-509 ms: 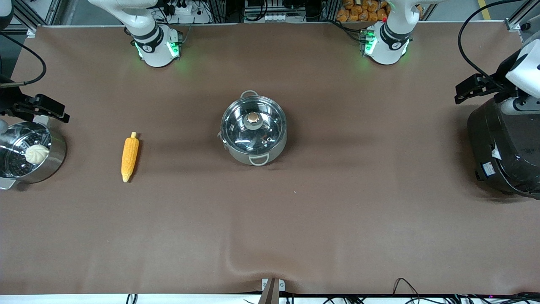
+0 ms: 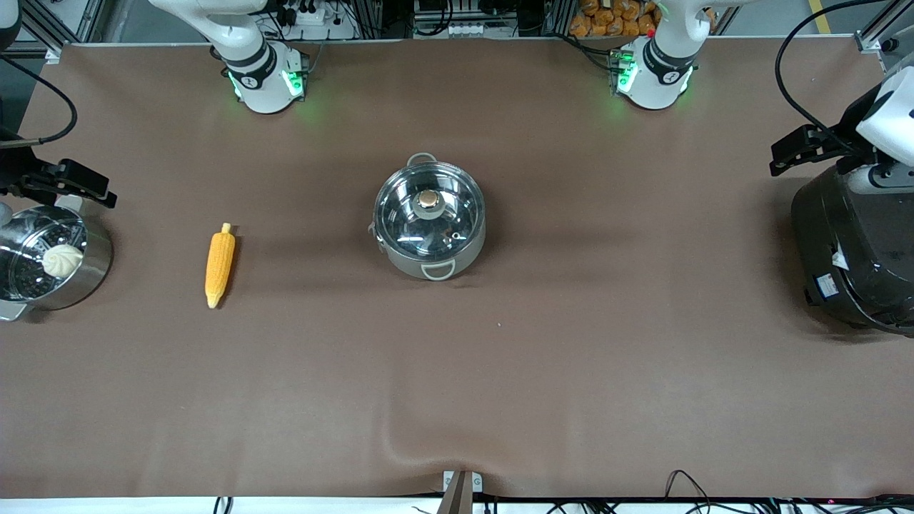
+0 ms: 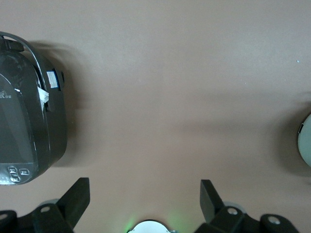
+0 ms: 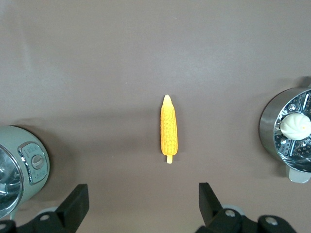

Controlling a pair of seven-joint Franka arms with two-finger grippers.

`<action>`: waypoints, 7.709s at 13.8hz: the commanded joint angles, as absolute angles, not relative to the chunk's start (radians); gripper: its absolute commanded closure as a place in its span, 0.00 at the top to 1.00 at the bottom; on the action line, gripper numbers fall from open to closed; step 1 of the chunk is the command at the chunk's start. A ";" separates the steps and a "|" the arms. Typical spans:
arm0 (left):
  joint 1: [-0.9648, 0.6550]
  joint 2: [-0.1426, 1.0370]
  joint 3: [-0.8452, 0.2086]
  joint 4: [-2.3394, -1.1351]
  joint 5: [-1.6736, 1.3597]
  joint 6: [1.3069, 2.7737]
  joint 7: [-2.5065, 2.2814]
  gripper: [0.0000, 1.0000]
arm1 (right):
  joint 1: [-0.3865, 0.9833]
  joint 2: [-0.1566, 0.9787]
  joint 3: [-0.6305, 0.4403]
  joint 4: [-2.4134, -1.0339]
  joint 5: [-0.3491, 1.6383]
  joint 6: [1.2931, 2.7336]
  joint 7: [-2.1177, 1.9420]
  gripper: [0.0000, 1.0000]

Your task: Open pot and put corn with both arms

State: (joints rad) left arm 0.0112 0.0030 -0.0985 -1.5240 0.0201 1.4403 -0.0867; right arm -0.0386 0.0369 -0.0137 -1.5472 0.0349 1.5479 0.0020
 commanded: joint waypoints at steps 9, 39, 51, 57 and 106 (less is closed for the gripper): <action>-0.156 0.181 -0.325 -1.412 0.021 1.440 -0.670 1.00 | -0.060 0.018 -0.008 -1.589 0.051 1.572 -0.005 1.00; -0.699 0.672 -0.308 -1.307 0.112 1.919 -1.367 0.83 | -0.064 0.370 -0.011 -2.229 0.040 2.553 -0.216 1.00; -0.701 0.696 -0.308 -1.307 0.109 1.947 -1.371 0.60 | -0.110 0.422 -0.012 -2.233 0.057 2.568 -0.307 0.89; -0.700 0.695 -0.310 -1.304 0.109 1.947 -1.370 0.00 | -0.103 0.411 -0.011 -2.227 0.057 2.516 -0.292 0.37; 0.202 0.331 -0.318 -2.204 0.166 2.436 -0.351 0.00 | 0.348 0.429 0.448 -1.927 -0.083 2.348 1.161 0.36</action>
State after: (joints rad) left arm 0.1775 0.3923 -0.3102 -2.1466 0.1409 2.4177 -0.3644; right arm 0.3295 0.4079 0.4470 -1.9290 -0.0367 2.3193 1.0950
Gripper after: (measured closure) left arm 0.498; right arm 0.639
